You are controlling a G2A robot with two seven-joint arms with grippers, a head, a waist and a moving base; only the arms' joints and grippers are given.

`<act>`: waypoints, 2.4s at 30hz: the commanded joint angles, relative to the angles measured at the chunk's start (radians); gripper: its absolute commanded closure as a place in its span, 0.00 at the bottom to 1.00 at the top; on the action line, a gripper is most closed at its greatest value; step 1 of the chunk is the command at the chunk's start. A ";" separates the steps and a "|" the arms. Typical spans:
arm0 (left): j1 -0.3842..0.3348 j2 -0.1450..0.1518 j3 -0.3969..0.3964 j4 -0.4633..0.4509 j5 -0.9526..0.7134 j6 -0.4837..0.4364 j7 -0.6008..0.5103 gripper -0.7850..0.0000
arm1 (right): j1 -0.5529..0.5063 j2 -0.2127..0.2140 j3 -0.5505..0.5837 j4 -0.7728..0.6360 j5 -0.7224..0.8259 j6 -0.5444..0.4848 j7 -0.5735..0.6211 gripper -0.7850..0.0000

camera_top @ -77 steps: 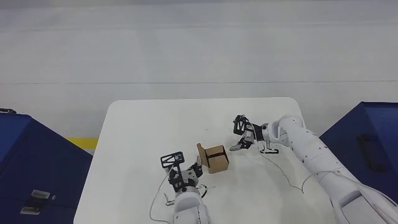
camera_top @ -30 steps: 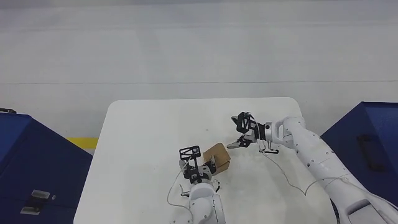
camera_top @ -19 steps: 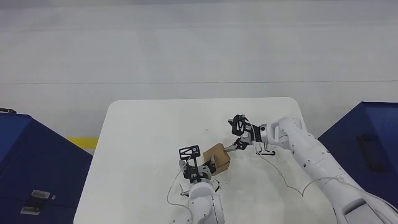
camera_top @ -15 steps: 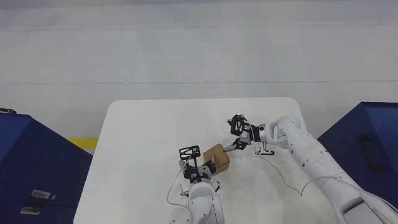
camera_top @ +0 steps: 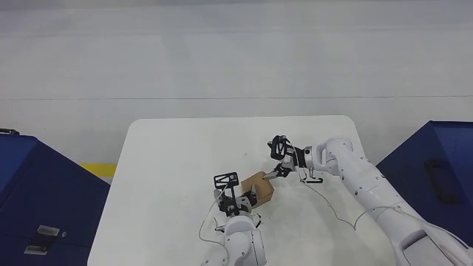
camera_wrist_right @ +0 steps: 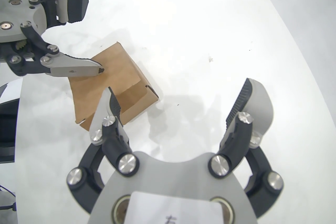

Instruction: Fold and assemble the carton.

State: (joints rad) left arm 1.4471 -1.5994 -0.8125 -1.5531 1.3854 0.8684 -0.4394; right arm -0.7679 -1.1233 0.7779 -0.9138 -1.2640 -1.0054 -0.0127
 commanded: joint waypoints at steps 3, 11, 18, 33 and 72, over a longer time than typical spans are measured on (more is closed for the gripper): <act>0.010 -0.001 -0.011 -0.014 0.010 -0.003 0.001 0.00 | 0.000 0.002 0.007 0.004 -0.012 -0.002 -0.009 0.00; 0.031 -0.003 -0.029 -0.032 0.025 -0.018 -0.004 0.00 | -0.005 0.012 0.027 0.010 -0.033 -0.007 -0.014 0.00; 0.033 -0.008 -0.039 -0.025 0.031 -0.030 -0.007 0.00 | -0.013 0.013 0.029 0.000 -0.046 -0.001 -0.002 0.00; 0.037 -0.020 -0.048 -0.014 0.043 -0.042 -0.013 0.00 | 0.006 -0.010 0.004 0.038 -0.038 0.018 0.016 0.00; 0.035 -0.050 -0.068 0.007 0.081 -0.069 -0.034 0.00 | 0.049 -0.055 -0.037 0.101 -0.048 0.015 0.028 0.00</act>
State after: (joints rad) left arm 1.4802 -1.6493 -0.8782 -1.5466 1.4653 0.7994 -0.4749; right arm -0.7204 -1.1773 0.7416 -0.8146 -1.3102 -0.9902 0.0146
